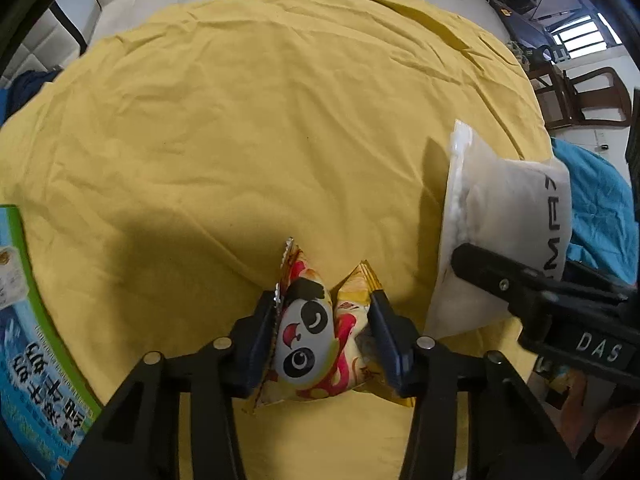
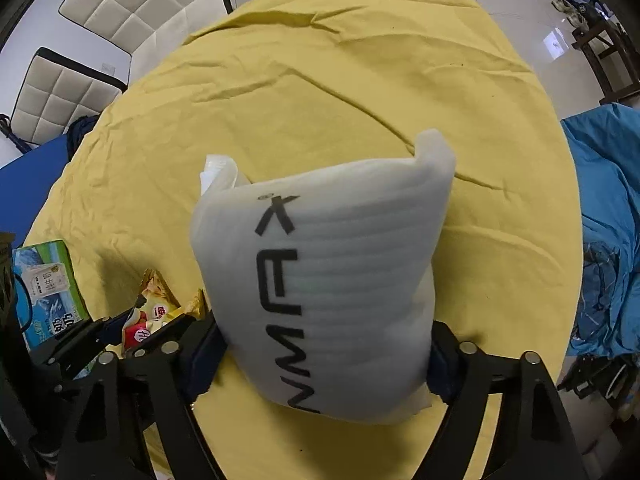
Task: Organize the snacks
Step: 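Grasp the yellow panda bag with the left tool while the right tool grasps the white ONMAX pouch, then carry both items into the box and open both tools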
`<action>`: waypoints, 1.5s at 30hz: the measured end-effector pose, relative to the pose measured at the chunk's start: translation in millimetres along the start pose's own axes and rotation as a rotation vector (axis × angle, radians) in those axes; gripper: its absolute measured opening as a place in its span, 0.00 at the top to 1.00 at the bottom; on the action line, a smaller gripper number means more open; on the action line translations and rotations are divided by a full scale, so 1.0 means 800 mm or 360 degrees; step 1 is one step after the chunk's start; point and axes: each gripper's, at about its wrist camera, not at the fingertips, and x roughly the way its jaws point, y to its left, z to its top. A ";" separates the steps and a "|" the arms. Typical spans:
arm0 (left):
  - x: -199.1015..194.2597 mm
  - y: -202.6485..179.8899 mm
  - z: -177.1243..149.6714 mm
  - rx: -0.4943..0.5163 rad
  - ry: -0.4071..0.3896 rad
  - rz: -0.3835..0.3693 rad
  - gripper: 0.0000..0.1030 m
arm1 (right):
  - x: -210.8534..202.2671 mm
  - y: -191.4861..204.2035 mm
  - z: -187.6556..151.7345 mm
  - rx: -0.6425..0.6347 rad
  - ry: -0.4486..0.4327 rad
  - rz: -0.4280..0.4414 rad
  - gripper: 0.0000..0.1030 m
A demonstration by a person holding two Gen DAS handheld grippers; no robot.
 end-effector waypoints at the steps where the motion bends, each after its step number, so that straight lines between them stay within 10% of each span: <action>1: -0.002 -0.003 -0.004 0.0002 -0.0016 0.0010 0.59 | -0.001 -0.001 -0.001 -0.0005 -0.0005 0.0000 0.22; 24: -0.119 0.035 -0.095 -0.0078 -0.0403 0.0080 0.63 | -0.091 0.018 -0.089 -0.0045 -0.0192 0.0177 0.33; 45: -0.284 0.194 -0.209 -0.0111 -0.0710 -0.0056 0.63 | -0.199 0.221 -0.227 -0.0276 -0.0364 0.0304 0.33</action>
